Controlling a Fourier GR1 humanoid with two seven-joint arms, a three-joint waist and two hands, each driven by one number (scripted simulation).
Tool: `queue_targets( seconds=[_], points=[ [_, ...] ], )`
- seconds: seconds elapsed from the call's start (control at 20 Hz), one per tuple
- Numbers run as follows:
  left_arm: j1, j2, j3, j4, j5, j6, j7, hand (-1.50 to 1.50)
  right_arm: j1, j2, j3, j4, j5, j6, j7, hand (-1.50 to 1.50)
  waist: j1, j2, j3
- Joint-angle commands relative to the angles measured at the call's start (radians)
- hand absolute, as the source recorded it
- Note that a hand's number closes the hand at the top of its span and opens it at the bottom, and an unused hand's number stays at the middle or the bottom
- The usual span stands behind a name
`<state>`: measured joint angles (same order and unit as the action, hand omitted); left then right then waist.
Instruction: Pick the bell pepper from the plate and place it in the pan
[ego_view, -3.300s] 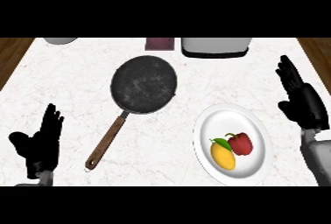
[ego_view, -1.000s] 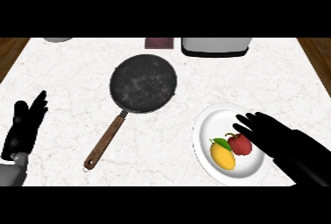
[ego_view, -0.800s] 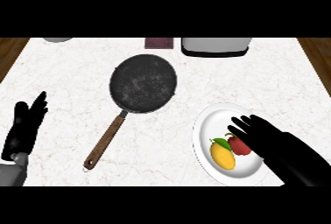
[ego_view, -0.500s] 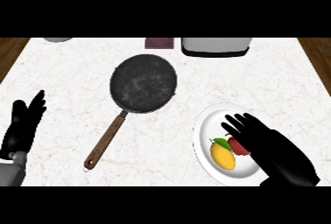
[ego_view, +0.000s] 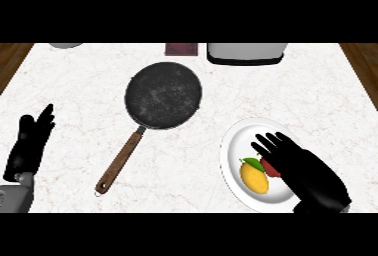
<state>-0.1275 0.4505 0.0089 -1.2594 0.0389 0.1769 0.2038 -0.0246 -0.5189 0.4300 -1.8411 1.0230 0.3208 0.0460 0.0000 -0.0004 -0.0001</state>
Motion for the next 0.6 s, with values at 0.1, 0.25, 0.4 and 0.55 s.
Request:
queue_targets(
  seconds=[0.1,0.25,0.4,0.55],
  points=[
    [0.064,-0.028,0.043,-0.035,-0.032,-0.049,-0.033,0.00,0.001,0.042,-0.052,0.013,0.049,0.038,-0.060,-1.50,0.001,0.000,0.000],
    [-0.002,-0.043,0.050,-0.066,-0.055,-0.038,0.062,0.00,-0.016,0.096,-0.051,0.064,0.080,0.026,-0.070,-1.50,0.000,0.000,0.000],
    [0.016,-0.091,0.024,-0.101,-0.093,-0.010,0.077,0.00,0.030,0.068,-0.074,0.058,0.097,0.005,-0.112,-1.50,-0.002,0.000,0.000],
    [0.002,-0.035,0.104,-0.074,-0.059,-0.074,0.054,0.00,-0.079,0.138,-0.087,0.184,0.121,0.024,-0.109,-1.50,0.003,0.001,0.000]
  ],
)
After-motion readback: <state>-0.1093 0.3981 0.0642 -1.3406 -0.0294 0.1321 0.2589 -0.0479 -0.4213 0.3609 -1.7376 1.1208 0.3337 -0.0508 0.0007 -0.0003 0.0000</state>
